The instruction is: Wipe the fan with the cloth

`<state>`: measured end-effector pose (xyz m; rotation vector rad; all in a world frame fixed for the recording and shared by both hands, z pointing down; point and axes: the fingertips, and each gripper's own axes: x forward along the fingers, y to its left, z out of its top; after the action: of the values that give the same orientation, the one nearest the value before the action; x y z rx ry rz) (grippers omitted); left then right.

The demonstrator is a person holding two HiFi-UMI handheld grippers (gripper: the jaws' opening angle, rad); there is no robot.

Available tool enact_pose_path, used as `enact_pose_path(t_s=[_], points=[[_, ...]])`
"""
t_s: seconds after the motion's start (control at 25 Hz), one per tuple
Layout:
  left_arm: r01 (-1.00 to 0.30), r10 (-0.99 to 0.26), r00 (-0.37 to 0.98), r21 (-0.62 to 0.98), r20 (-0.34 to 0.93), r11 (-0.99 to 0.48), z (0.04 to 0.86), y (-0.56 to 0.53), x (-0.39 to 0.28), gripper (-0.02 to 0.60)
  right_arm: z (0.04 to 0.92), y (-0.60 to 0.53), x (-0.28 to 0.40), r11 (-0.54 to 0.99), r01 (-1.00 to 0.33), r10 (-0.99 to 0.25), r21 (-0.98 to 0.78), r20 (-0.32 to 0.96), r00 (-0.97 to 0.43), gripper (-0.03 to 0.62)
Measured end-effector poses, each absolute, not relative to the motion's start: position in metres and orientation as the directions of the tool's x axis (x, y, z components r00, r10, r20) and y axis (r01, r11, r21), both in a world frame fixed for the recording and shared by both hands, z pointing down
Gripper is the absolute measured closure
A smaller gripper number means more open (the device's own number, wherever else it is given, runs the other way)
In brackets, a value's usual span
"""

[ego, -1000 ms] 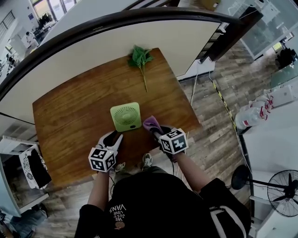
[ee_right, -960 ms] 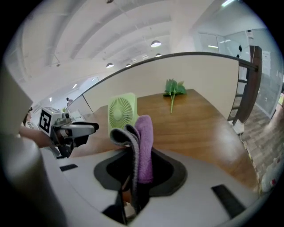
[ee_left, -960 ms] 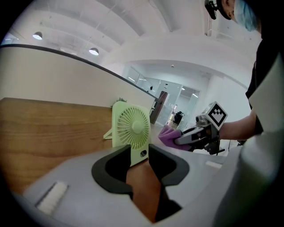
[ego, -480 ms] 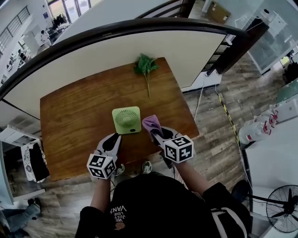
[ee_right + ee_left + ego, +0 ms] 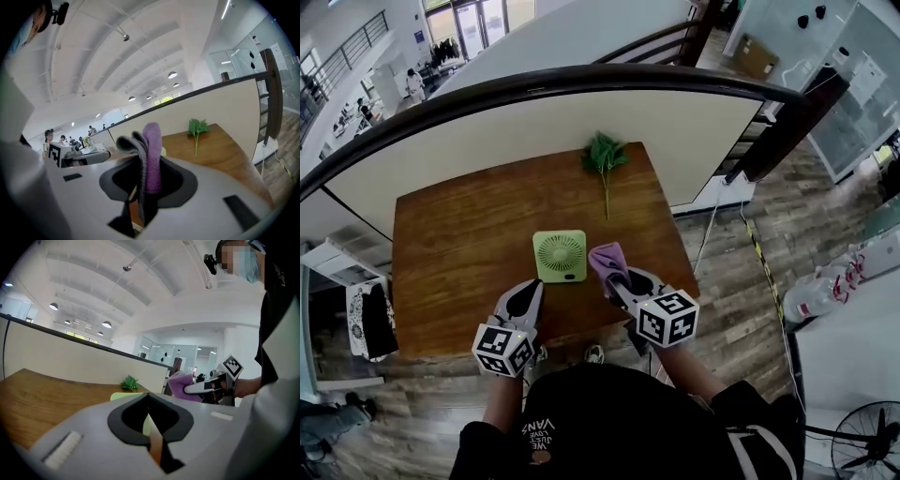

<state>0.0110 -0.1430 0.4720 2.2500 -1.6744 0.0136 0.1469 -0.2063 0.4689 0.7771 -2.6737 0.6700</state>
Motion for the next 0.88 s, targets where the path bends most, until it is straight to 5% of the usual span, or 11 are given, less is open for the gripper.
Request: enact_pose_path(t_s=[0.88], points=[[-0.943, -0.93, 0.294, 0.223, 0.222, -0.246, 0.459, -0.131, 0.013, 0.571, 0.435, -0.203, 0.137, 0.804, -0.526, -0.433, -0.278, 0.333, -0.837, 0.494]])
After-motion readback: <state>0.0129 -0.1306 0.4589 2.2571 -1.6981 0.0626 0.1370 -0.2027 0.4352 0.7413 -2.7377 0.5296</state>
